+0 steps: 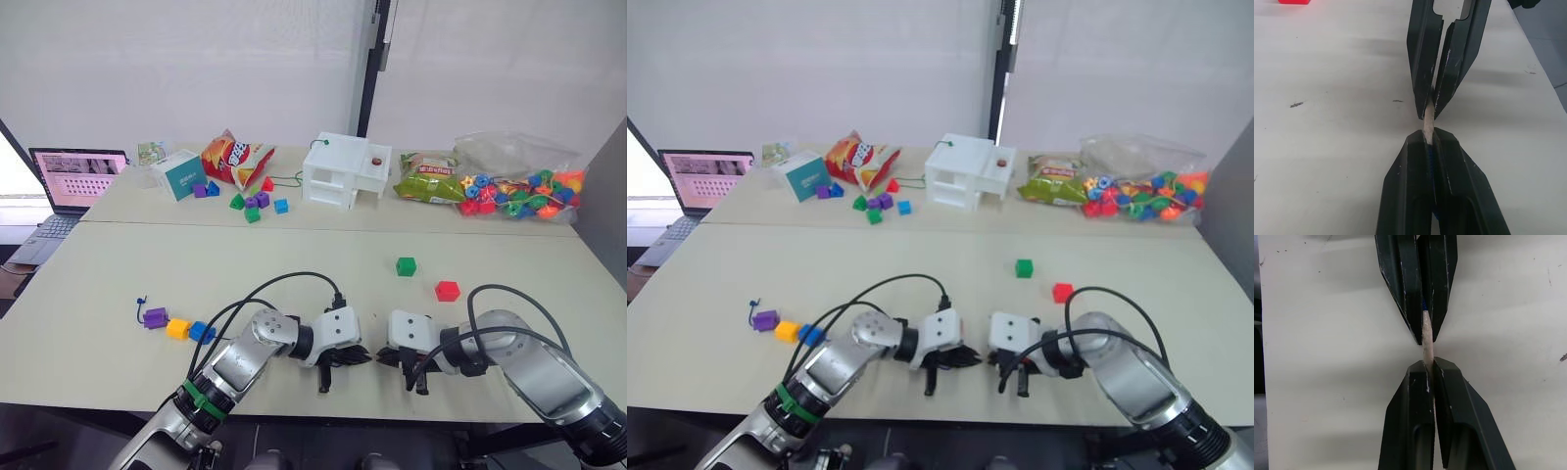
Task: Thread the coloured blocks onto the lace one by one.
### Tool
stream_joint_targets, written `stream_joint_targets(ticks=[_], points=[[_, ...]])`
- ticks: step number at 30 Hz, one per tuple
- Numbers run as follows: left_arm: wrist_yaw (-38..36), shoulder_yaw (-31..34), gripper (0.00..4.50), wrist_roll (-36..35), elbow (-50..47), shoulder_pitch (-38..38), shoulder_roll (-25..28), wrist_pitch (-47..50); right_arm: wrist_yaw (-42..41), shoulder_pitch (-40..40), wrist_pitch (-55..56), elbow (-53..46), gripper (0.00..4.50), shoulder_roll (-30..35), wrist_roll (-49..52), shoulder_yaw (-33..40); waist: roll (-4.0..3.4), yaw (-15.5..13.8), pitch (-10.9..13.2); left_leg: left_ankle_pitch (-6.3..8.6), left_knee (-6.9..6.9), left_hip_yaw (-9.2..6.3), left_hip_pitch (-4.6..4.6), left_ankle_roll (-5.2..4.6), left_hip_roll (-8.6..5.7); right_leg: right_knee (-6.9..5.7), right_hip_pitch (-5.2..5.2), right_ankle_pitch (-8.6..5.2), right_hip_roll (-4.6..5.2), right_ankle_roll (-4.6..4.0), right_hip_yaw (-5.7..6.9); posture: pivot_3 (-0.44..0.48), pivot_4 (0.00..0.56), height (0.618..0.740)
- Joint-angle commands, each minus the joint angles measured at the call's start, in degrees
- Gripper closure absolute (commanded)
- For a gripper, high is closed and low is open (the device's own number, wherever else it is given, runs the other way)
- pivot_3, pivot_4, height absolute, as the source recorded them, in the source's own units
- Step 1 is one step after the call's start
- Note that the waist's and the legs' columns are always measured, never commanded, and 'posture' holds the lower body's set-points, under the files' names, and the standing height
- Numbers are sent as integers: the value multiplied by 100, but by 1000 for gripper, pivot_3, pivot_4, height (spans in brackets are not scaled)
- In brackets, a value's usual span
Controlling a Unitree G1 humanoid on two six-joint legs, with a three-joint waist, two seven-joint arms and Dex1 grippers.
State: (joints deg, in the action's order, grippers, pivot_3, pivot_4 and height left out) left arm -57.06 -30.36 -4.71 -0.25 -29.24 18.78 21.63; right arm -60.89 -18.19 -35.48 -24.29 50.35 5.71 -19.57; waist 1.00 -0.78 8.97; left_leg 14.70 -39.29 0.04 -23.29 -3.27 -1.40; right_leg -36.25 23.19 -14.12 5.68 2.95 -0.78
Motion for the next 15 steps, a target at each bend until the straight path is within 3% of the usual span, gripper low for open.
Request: stream_joint_targets(ticks=[1, 3, 9, 13, 15], points=[[9, 258, 4495, -142, -279, -62, -36, -115, 91, 150, -38, -105, 4167, -10, 2, 54, 0, 0, 0, 0, 0, 0, 0, 0, 0, 0, 0, 0, 0, 0, 0, 0, 150, 740], [-2, 265, 4500, -164, -283, -54, -35, -71, 193, 207, -140, -146, 3512, -20, 51, 189, 0, -2, 0, 0, 0, 0, 0, 0, 1, 0, 0, 0, 0, 0, 0, 0, 150, 740], [-83, 387, 4500, -218, -368, 64, 151, -14, 697, 886, -835, -720, 1445, -107, 655, 1528, -1, -28, 0, 1, 0, -1, -3, -1, -1, 2, 1, 0, 4, 0, -1, 0, 150, 740], [-88, 647, 4500, -384, -566, 254, 397, 117, 1713, 1826, -1601, -1225, 37, -1078, 1133, 3341, -3, -47, -2, 1, 1, -7, -4, -1, 3, 0, 2, 0, 2, 0, -1, 0, 150, 740], [-65, 779, 4500, -498, -674, 344, 449, 234, 2335, 2156, -1735, -1414, 11, -1715, 1113, 3812, -4, -67, -2, 1, 3, -7, -2, 0, 3, -2, 1, 0, 5, 0, -2, 0, 150, 740]])
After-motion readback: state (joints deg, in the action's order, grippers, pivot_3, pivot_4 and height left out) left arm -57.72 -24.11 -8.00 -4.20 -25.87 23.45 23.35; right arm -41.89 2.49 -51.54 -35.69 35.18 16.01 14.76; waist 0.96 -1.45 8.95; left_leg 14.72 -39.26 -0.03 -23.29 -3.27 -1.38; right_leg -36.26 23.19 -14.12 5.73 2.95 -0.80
